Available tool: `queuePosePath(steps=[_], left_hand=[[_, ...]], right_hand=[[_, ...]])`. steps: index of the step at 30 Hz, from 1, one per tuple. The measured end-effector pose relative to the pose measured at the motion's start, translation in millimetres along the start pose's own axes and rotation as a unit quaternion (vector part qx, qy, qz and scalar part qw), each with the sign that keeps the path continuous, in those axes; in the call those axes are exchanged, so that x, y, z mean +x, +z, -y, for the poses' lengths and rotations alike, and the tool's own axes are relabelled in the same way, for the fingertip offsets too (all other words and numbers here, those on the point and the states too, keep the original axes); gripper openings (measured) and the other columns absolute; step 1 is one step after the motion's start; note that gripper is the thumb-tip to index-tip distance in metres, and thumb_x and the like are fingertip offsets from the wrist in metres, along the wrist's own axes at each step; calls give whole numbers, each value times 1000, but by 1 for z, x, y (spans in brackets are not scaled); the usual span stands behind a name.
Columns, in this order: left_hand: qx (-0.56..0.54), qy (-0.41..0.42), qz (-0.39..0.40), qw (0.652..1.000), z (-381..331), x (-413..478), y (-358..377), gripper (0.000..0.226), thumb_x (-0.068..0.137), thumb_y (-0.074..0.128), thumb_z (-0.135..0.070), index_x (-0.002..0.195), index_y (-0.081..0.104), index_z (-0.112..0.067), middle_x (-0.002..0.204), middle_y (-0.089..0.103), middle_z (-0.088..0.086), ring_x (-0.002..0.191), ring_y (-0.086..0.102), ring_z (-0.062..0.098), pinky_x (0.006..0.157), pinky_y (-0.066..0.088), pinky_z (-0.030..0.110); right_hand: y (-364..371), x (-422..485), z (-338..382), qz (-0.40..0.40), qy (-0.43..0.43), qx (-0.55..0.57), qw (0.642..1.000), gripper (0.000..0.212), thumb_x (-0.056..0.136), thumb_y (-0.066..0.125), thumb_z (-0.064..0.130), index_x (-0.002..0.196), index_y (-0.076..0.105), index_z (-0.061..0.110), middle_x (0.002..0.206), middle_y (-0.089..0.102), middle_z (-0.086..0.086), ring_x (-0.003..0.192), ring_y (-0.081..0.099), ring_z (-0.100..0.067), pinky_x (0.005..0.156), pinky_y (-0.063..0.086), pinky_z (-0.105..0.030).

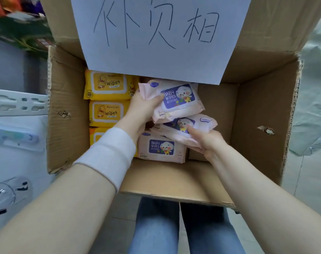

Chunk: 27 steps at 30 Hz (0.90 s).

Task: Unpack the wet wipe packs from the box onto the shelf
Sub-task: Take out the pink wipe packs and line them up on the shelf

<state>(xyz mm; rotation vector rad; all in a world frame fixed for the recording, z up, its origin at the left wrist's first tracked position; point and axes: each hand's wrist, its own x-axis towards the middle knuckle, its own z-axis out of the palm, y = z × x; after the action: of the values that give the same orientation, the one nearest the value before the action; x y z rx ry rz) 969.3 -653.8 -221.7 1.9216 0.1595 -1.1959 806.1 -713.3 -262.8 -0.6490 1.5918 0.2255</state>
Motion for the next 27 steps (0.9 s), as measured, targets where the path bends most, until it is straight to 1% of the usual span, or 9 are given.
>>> queuePosePath(steps=[2, 4, 7, 11, 13, 15, 18, 22, 27], left_hand=[[-32, 3, 2, 999, 3, -27, -24, 44, 86, 63, -10, 128, 51, -6, 119, 65, 14, 101, 66, 27, 86, 56, 42], [-68, 20, 4, 997, 5, -65, -48, 43, 88, 61, -10, 129, 50, -4, 118, 65, 14, 95, 67, 24, 75, 59, 33], [-104, 51, -22, 993, 9, -136, -84, 37, 89, 61, -14, 124, 54, -5, 113, 67, 15, 93, 66, 24, 82, 56, 37], [-154, 135, -70, 976, 23, -243, -132, 20, 90, 56, -14, 110, 60, -11, 93, 74, -1, 81, 70, 11, 78, 58, 30], [-190, 181, -104, 959, 31, -302, -153, 14, 90, 55, -9, 100, 60, -18, 81, 75, -8, 77, 71, 7, 72, 59, 27], [-209, 218, -141, 943, 39, -367, -173, 16, 90, 56, -9, 98, 60, -21, 83, 75, -11, 80, 71, 7, 70, 58, 28], [-218, 273, -213, 913, 53, -458, -218, 15, 88, 60, -11, 98, 61, -22, 86, 74, -12, 83, 71, 7, 71, 58, 29], [-232, 344, -297, 860, 80, -580, -282, 22, 79, 67, -20, 100, 62, -20, 88, 75, -12, 88, 70, 9, 79, 57, 32], [-261, 397, -384, 792, 145, -703, -354, 52, 67, 73, -39, 109, 60, -12, 97, 74, -5, 95, 69, 14, 85, 57, 33]], right_hand=[[-17, -20, -3, 10, 8, 22, 1000, 50, 73, 78, 19, 118, 59, 6, 111, 68, -12, 88, 69, -26, 77, 59, -43], [-35, -44, -8, 1, -3, 4, 1000, 52, 73, 78, 20, 120, 58, 7, 112, 68, -13, 93, 68, -26, 81, 57, -44], [-56, -90, -13, 10, -58, -64, 996, 47, 74, 76, 27, 114, 56, 12, 109, 65, -5, 97, 65, -22, 84, 55, -39], [-66, -161, -24, 117, -135, -146, 973, 66, 62, 83, 36, 118, 58, 13, 113, 68, -6, 98, 69, -24, 91, 53, -43], [-65, -209, -29, 182, -154, -164, 957, 58, 70, 77, 29, 121, 56, 13, 116, 68, -7, 100, 68, -25, 86, 56, -40], [-63, -264, -39, 244, -166, -183, 938, 65, 63, 77, 31, 122, 55, 13, 115, 68, -7, 100, 68, -23, 73, 60, -32], [-56, -348, -63, 308, -205, -216, 903, 64, 54, 74, 33, 112, 58, 14, 101, 72, -2, 82, 73, -13, 56, 56, -20], [-33, -443, -102, 409, -234, -233, 851, 63, 45, 80, 33, 101, 59, 15, 85, 76, 3, 76, 73, -11, 57, 56, -19], [13, -544, -159, 462, -279, -269, 798, 54, 49, 74, 26, 100, 60, 17, 81, 76, 5, 74, 73, -9, 57, 57, -19]])
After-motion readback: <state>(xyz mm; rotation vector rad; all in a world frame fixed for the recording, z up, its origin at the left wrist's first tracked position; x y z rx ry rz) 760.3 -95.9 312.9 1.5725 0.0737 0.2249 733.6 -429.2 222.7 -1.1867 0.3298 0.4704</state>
